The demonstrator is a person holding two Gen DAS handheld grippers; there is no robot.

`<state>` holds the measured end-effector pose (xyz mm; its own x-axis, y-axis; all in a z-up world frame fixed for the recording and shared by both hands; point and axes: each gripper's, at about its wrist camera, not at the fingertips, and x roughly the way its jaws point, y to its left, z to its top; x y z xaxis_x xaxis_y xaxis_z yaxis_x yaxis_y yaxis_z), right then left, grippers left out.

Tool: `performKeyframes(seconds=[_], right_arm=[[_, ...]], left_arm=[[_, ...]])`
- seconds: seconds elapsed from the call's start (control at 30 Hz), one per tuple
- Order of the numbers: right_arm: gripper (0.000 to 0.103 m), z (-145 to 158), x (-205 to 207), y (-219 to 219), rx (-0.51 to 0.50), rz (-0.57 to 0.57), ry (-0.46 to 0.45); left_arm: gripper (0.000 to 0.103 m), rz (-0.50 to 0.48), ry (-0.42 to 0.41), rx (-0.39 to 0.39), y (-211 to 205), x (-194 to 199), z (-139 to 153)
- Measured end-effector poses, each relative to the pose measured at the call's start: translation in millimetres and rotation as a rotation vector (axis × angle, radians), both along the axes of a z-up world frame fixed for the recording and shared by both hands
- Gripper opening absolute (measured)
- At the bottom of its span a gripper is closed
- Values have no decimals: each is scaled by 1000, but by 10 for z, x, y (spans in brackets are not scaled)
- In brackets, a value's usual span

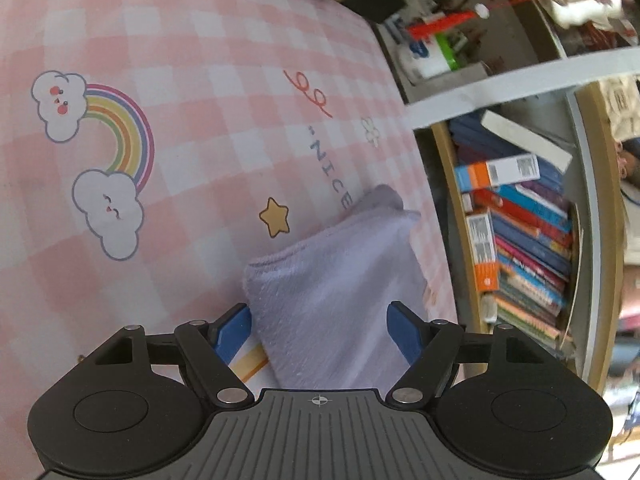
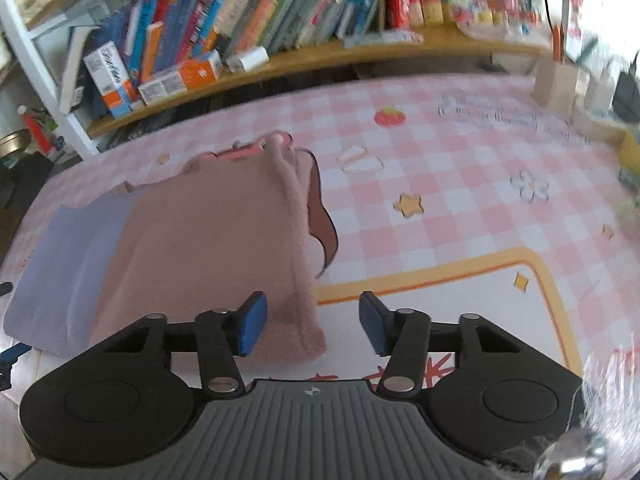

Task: Fold clothes
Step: 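Grasp the lavender end with the left gripper while the right grasps the pink end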

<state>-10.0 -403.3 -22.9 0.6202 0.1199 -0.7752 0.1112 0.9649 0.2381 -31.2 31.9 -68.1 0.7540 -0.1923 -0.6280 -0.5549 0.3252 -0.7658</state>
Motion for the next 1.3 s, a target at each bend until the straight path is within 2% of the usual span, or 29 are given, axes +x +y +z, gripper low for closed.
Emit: performKeyframes(seconds=[0.13, 0.2, 0.23, 0.3, 0.33, 0.4, 0.63, 0.87, 1.13, 1.3], right_arm=[[36, -102, 36, -46, 51, -4, 36], [34, -119, 39, -39, 58, 2, 40], [31, -124, 41, -32, 59, 6, 40], [26, -135, 49, -9, 61, 16, 42], [25, -141, 54, 7, 61, 22, 42], [22, -145, 62, 50, 57, 34, 45], [19, -135, 28, 321, 81, 113, 62], [19, -131, -55, 669, 12, 222, 45], [19, -135, -69, 672, 18, 211, 44], [20, -146, -67, 668, 19, 207, 43]], left_arm=[[74, 37, 11, -21, 0, 26, -11], [59, 50, 18, -32, 2, 40, -26], [55, 53, 24, -38, 4, 48, -39], [35, 53, 29, -46, 19, 59, -67], [31, 51, 28, -47, 34, 62, -82], [12, 46, 25, -49, 64, 67, -112], [11, 0, -35, 102, 301, -6, 94], [12, 22, -47, 105, 500, -145, 39], [20, 7, -1, 108, 497, -70, -45], [21, 2, -16, 105, 504, -44, -69]])
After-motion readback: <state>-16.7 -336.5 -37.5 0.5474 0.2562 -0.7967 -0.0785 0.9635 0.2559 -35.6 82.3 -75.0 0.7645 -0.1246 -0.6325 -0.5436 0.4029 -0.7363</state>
